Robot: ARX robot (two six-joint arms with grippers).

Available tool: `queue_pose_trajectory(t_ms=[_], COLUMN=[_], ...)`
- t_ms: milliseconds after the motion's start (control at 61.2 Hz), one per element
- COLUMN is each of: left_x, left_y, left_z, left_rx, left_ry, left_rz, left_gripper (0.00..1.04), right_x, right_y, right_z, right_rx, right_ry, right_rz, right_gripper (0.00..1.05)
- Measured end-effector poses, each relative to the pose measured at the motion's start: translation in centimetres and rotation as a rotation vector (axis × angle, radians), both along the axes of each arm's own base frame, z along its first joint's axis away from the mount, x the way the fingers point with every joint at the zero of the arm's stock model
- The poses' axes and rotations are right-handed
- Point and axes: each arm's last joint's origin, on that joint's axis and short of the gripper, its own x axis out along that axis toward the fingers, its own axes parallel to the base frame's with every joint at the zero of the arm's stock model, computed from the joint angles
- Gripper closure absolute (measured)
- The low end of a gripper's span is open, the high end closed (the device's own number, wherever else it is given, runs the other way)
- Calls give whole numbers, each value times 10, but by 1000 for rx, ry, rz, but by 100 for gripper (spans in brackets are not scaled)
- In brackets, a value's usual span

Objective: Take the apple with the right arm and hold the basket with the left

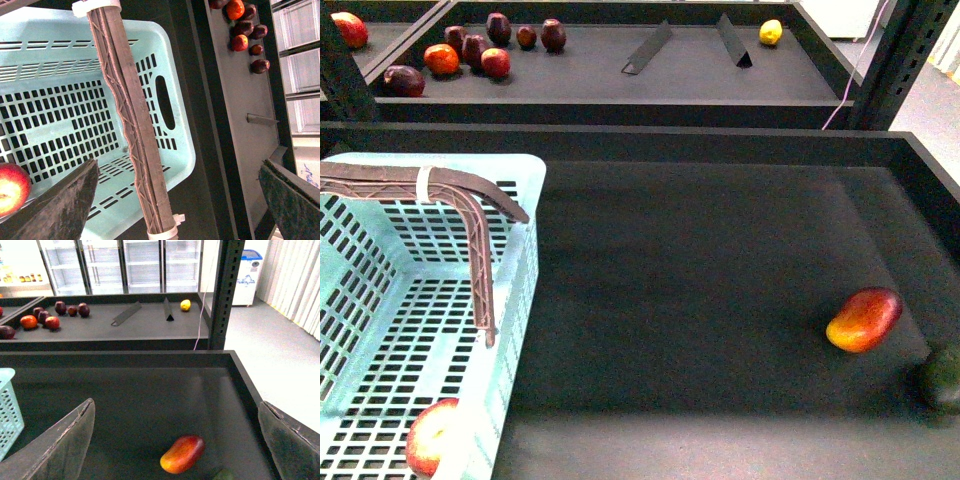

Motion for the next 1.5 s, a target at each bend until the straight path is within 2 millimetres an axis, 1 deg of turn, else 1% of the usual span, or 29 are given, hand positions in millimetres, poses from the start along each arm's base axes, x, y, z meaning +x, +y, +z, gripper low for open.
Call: queue_pose_trajectory(t_ms=[82, 114, 163, 180, 229, 245, 261, 294, 310, 343, 359, 408, 424, 522, 555, 702, 751, 833, 898, 1061, 1502], left_x=[0, 1, -7, -11, -25, -27, -31, -38, -39, -46, -47, -55, -57, -71, -74, -90, -94, -101, -107, -118, -138], left_y=[0, 2, 7, 9, 14, 15, 17, 21, 22, 26, 26, 30, 31, 36, 37, 43, 48, 54, 54, 54, 54], left_z=[-1, -8, -20, -24, -27, -26, -24, -20, -19, -18, -19, -23, -24, -34, -34, -39, -40, -42, -43, -56, -47], left_rx=[7, 27, 221, 280, 558, 582, 680, 822, 852, 944, 954, 1036, 1040, 1096, 1103, 1122, 1122, 1127, 1127, 1127, 1137], left_ry=[1, -106, -233, -271, -353, -371, -386, -405, -406, -400, -399, -375, -370, -338, -337, -337, -344, -328, -333, -325, -350], left_rz=[-18, -171, -381, -422, -522, -525, -544, -555, -557, -565, -565, -589, -590, -620, -619, -623, -641, -616, -621, -625, -610], left_gripper=[8, 16, 27, 30, 41, 43, 46, 54, 56, 63, 65, 75, 77, 97, 102, 102, 102, 102, 102, 102, 102], right_x=[0, 0, 0, 0, 0, 0, 0, 0, 0, 0, 0, 0, 0, 0, 0, 0, 0, 0, 0, 0, 0], right_y=[0, 0, 0, 0, 0, 0, 0, 0, 0, 0, 0, 0, 0, 0, 0, 0, 0, 0, 0, 0, 0], right_z=[0, 0, 0, 0, 0, 0, 0, 0, 0, 0, 0, 0, 0, 0, 0, 0, 0, 0, 0, 0, 0], right_rx=[0, 0, 0, 0, 0, 0, 0, 0, 0, 0, 0, 0, 0, 0, 0, 0, 0, 0, 0, 0, 0], right_ry=[0, 0, 0, 0, 0, 0, 0, 0, 0, 0, 0, 0, 0, 0, 0, 0, 0, 0, 0, 0, 0], right_rz=[0, 0, 0, 0, -2, -1, -1, -1, -1, -2, -2, -1, -1, -2, -2, -2, -1, -2, -1, -2, -2], right_gripper=[9, 9, 9, 9, 9, 9, 9, 9, 9, 9, 9, 9, 9, 9, 9, 9, 9, 9, 9, 9, 9])
